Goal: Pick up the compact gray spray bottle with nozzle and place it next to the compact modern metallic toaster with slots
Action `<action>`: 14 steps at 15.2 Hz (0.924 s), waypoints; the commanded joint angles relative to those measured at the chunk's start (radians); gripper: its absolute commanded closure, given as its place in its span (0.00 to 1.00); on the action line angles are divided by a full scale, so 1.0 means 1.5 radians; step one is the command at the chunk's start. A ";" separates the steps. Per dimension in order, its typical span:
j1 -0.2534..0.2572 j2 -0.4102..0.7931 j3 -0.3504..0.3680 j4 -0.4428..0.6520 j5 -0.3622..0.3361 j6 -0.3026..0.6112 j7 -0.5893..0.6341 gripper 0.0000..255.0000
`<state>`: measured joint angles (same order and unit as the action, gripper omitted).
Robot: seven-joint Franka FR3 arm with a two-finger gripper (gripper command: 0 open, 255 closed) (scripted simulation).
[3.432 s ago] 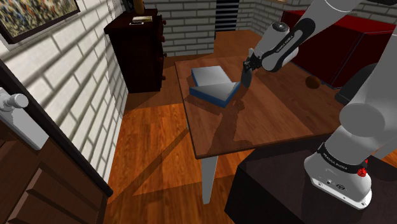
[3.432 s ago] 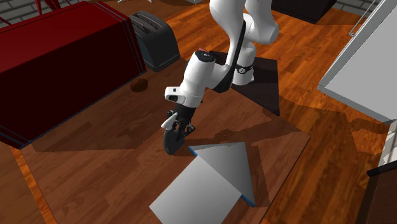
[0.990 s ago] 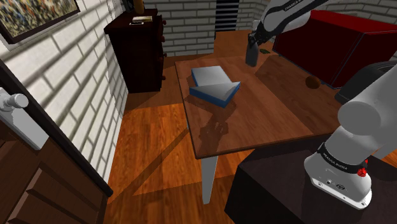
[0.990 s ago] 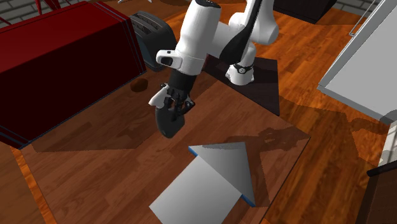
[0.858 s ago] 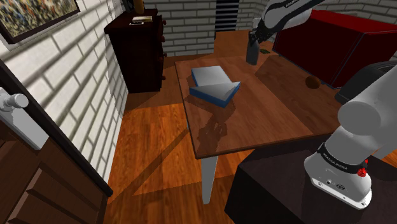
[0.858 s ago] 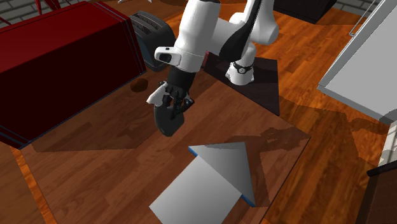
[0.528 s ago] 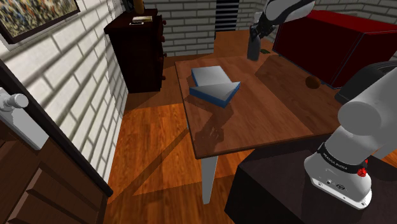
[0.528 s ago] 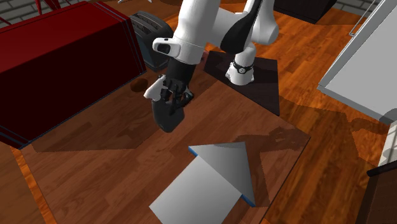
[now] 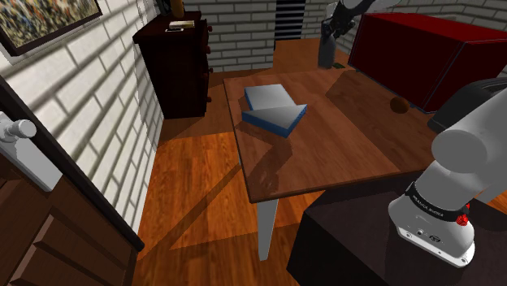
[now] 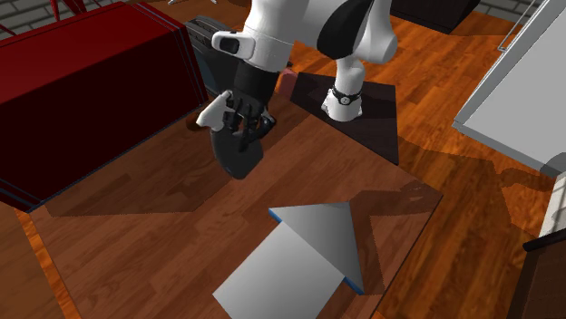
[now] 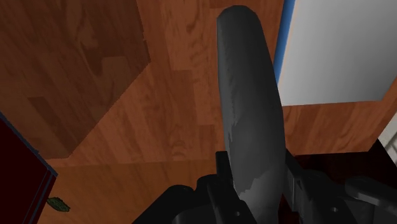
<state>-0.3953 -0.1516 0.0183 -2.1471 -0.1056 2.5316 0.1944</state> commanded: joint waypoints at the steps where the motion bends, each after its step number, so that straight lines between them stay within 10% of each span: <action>1: 0.001 -0.003 0.000 0.016 0.002 -0.019 -0.003 1.00; 14: 0.003 -0.017 0.000 0.118 0.013 -0.135 -0.016 1.00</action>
<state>-0.3903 -0.1771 0.0181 -1.9818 -0.0871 2.3411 0.1726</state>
